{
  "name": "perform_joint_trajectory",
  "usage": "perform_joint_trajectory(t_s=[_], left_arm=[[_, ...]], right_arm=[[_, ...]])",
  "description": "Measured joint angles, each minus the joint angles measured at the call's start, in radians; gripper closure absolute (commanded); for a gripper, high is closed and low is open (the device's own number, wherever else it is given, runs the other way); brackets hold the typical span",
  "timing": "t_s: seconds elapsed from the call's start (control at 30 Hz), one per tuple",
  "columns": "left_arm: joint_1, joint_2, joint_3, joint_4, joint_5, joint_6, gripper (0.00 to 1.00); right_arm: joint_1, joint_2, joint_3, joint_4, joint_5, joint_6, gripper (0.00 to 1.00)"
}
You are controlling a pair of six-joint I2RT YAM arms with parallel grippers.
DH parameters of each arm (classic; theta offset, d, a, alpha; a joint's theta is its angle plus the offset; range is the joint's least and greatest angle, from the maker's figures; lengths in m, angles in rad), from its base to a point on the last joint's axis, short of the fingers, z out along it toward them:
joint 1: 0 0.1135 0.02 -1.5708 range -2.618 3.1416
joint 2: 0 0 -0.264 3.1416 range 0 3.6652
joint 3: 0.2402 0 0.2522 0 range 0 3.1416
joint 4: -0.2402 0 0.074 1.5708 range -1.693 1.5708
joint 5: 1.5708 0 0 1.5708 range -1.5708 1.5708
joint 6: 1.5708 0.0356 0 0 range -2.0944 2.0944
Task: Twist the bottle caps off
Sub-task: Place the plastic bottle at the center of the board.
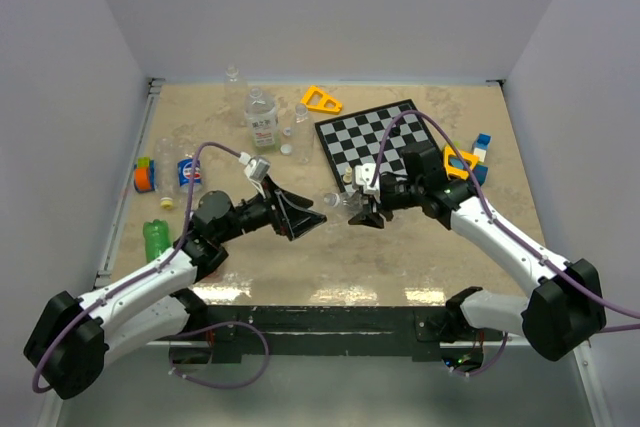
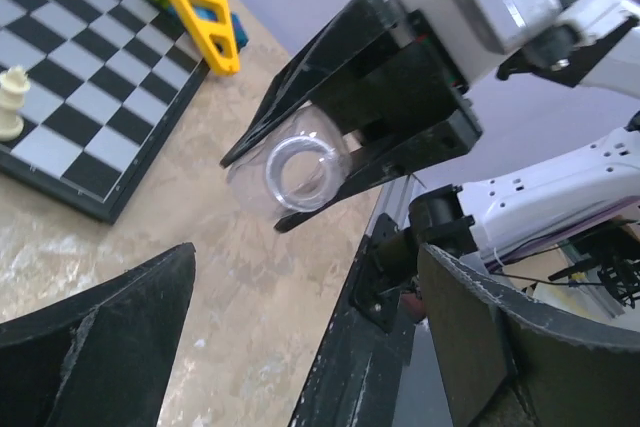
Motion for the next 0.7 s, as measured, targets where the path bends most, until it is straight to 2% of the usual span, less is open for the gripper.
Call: perform_joint_trajectory(t_s=[0.1, 0.23, 0.47, 0.7], left_arm=[[-0.011, 0.016, 0.0, 0.094, -0.003, -0.036, 0.04], [-0.028, 0.077, 0.006, 0.153, -0.029, -0.064, 0.14], [-0.066, 0.204, 0.06, 0.156, -0.089, -0.084, 0.26], [-0.072, 0.214, 0.097, 0.16, -0.13, -0.09, 0.37]], right_arm=[[-0.004, 0.0, 0.0, 0.016, -0.002, 0.028, 0.82], [-0.006, 0.0, 0.0, 0.027, -0.004, 0.046, 0.82], [-0.008, 0.0, 0.0, 0.032, -0.008, 0.053, 0.82], [-0.008, 0.0, 0.0, 0.038, -0.008, 0.053, 0.82]])
